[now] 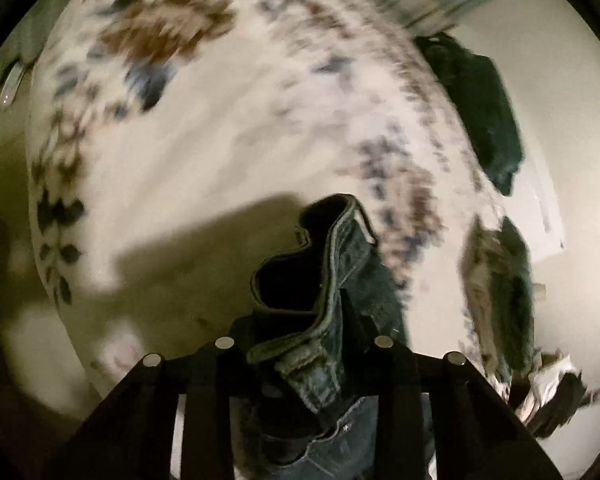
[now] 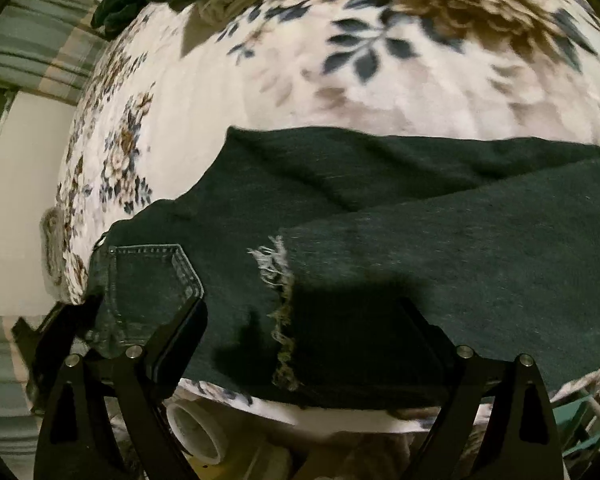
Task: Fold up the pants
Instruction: 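Grasp the folded jeans edge with the left tool while the right tool smooths the fold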
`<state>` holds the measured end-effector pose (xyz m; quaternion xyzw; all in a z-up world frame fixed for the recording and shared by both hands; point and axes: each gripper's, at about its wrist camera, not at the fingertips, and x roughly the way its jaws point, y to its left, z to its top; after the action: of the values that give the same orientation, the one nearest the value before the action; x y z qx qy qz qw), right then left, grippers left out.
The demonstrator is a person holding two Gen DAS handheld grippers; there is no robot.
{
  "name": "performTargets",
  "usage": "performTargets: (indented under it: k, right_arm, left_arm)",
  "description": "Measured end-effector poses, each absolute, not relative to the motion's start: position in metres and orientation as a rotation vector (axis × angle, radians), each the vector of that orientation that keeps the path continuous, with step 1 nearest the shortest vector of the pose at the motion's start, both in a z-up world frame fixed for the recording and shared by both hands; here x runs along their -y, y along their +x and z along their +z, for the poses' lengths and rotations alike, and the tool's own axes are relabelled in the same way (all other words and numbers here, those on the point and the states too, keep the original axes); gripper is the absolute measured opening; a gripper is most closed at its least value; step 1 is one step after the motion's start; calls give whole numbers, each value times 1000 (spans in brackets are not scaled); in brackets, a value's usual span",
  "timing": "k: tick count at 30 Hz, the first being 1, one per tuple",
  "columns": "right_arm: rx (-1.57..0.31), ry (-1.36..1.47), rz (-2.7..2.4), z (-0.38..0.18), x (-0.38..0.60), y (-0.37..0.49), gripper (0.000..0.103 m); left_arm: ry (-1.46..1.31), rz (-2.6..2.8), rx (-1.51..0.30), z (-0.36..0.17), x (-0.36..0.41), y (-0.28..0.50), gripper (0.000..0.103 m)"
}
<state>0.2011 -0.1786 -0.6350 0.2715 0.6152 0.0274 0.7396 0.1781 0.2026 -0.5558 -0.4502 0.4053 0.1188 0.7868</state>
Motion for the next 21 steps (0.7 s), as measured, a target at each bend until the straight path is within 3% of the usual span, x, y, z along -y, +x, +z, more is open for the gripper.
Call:
performTargets:
  k: [6,11,15,21]
  right_arm:
    - [-1316,664,26,-615,236,168,95]
    - [-1272,707,-49,-587,307,129,95]
    - [-1253,716,-127,-571,371,99,95]
    - [-1248,702,-206,-565,436,79,95]
  left_arm:
    - [-784,45,-829,-457,-120,168,26]
    - [-595,-168,-864,-415,-2,150,26]
    - [-500,-316,-970,-436,105,141,26]
    - [-259,-400,-1155,-517,224,138,26]
